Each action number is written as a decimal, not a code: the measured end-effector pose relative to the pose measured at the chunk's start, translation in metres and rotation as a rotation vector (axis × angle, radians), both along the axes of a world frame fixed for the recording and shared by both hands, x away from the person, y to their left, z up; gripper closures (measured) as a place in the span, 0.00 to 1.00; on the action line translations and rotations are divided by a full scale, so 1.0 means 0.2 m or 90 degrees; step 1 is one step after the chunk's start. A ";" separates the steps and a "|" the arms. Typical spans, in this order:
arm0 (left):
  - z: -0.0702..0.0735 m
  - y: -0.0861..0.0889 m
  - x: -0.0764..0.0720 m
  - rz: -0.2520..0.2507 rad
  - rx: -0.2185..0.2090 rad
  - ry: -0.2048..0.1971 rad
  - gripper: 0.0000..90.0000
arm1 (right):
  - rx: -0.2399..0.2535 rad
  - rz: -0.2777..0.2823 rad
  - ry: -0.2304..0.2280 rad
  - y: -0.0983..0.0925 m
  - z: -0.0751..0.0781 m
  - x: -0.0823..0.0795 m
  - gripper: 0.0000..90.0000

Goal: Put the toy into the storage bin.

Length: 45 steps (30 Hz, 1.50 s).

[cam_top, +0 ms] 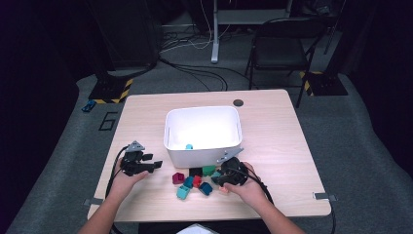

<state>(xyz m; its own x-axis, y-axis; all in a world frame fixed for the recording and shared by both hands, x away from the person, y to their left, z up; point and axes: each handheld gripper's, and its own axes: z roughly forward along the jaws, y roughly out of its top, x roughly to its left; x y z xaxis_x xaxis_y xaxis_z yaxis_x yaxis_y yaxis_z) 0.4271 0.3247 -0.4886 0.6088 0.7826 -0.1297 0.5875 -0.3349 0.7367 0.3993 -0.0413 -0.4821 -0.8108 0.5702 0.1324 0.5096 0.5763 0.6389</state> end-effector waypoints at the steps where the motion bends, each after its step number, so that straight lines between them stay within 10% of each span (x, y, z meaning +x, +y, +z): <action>1: 0.00 0.00 0.00 0.001 0.000 0.002 0.44 | 0.001 0.004 -0.002 0.00 0.01 0.00 0.65; 45: 0.00 0.00 0.00 0.002 -0.003 0.004 0.44 | 0.009 0.076 0.012 -0.02 0.63 -0.03 0.65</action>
